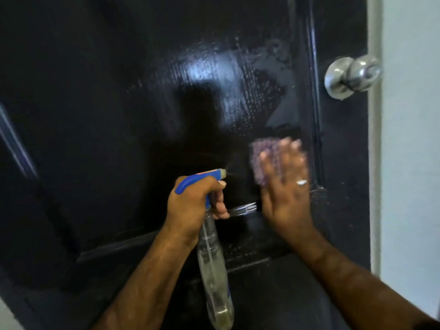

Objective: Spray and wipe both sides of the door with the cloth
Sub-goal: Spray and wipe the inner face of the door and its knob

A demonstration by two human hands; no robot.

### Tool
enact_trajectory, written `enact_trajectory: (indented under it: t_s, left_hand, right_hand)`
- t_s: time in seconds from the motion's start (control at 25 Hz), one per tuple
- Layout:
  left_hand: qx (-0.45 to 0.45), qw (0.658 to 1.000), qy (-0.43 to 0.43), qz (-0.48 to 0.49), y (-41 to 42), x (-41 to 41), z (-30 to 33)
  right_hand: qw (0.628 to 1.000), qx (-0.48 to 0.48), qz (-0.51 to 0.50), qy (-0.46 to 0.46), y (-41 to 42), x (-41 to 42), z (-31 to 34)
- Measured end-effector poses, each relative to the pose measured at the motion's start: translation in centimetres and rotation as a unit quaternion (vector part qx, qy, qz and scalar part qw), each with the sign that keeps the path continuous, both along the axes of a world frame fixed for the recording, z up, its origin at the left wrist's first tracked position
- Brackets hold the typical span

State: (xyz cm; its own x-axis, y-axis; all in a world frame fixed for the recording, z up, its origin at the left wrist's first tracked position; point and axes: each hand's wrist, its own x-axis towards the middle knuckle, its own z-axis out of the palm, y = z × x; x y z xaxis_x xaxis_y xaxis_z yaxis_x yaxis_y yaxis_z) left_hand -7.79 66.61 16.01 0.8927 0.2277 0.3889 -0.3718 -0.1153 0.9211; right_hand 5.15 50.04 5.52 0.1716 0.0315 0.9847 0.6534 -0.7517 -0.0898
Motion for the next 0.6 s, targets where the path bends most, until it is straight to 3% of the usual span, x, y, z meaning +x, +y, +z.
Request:
enact_trajectory:
  t_s: [0.08, 0.12, 0.28, 0.32, 0.44, 0.6]
  left_hand:
    - [0.013, 1.000, -0.008, -0.007, -1.3, 0.4, 0.8]
    - [0.011, 1.000, -0.010, -0.008, -1.8, 0.7, 1.3]
    - [0.012, 0.999, -0.017, -0.024, -3.6, 1.4, 3.2]
    - [0.018, 0.999, -0.019, -0.026, -4.1, 1.4, 3.5]
    - [-0.001, 1.000, -0.013, -0.010, -5.8, 1.7, 4.3]
    - [-0.007, 1.000, -0.023, -0.010, -6.9, 2.4, 5.1]
  right_hand:
    - [0.977, -0.207, -0.004, -0.053, -1.6, -0.4, -1.7]
    - [0.971, -0.229, -0.018, -0.066, -3.7, 0.0, -1.3]
    - [0.998, 0.060, -0.033, 0.001, -6.5, 1.7, 3.7]
    - [0.997, 0.068, -0.032, -0.016, -5.6, 1.6, 4.9]
    - [0.995, -0.048, -0.014, -0.088, -4.7, 2.1, 10.5]
    - [0.993, 0.074, -0.031, -0.092, -4.7, 3.6, 20.2]
